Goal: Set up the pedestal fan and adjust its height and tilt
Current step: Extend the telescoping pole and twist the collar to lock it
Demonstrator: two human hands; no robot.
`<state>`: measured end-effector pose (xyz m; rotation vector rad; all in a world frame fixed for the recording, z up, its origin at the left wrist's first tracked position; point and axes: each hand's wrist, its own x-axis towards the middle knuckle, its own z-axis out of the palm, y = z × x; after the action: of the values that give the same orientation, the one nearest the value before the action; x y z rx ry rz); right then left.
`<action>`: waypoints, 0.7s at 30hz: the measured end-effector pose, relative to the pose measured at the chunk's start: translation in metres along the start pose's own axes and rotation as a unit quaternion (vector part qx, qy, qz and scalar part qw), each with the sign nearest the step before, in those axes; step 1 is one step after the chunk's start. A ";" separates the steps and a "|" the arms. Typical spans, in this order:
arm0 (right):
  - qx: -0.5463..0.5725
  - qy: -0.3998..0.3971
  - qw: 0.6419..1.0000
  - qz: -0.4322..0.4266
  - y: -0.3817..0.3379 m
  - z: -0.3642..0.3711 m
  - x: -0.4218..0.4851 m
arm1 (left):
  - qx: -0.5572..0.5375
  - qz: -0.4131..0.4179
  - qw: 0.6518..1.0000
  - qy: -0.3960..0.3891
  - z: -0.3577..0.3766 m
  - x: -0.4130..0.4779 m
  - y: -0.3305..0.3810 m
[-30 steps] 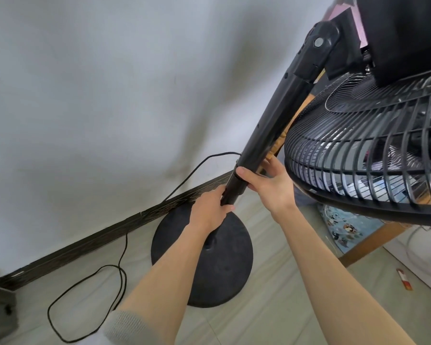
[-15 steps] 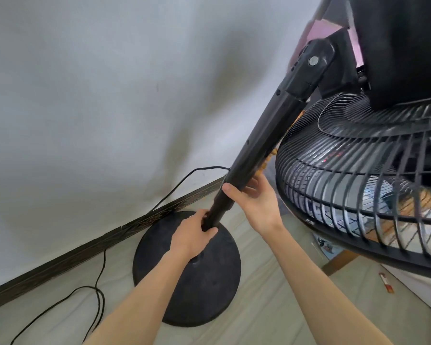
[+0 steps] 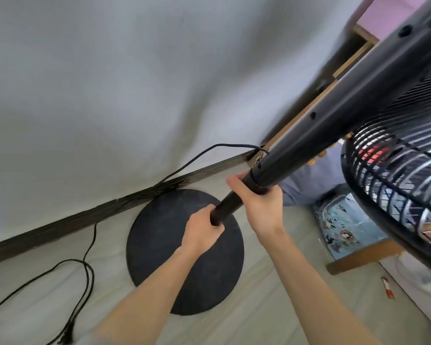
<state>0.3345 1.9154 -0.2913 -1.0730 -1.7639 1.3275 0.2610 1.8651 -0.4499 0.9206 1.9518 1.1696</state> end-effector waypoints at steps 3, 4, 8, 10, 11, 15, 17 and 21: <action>0.018 0.010 1.000 -0.015 0.004 0.004 0.005 | -0.050 -0.014 0.998 0.024 0.011 0.007 -0.007; 0.018 0.013 1.000 -0.022 0.005 0.004 0.006 | -0.064 -0.009 0.998 0.028 0.014 0.009 -0.010; 0.051 0.004 0.997 -0.060 0.010 0.007 0.008 | -0.089 0.024 0.995 0.022 0.019 0.017 -0.018; 0.090 -0.018 0.993 -0.072 0.012 0.007 0.010 | -0.085 0.047 0.995 0.014 0.018 0.021 -0.020; 0.103 -0.032 0.991 -0.078 0.015 0.007 0.013 | -0.086 0.055 0.995 0.006 0.018 0.022 -0.022; 0.104 -0.094 0.984 -0.107 0.018 0.000 0.019 | -0.099 0.079 0.992 -0.025 0.014 0.025 -0.021; 0.108 -0.135 0.980 -0.095 0.020 -0.005 0.023 | -0.102 0.090 0.990 -0.030 0.012 0.026 -0.021; 0.107 -0.198 0.973 -0.050 0.014 -0.011 0.028 | -0.104 0.089 0.990 -0.033 0.012 0.027 -0.022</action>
<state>0.3350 1.9470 -0.3015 -0.6214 -1.8686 1.7095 0.2517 1.8850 -0.4791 1.0232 1.6844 1.3961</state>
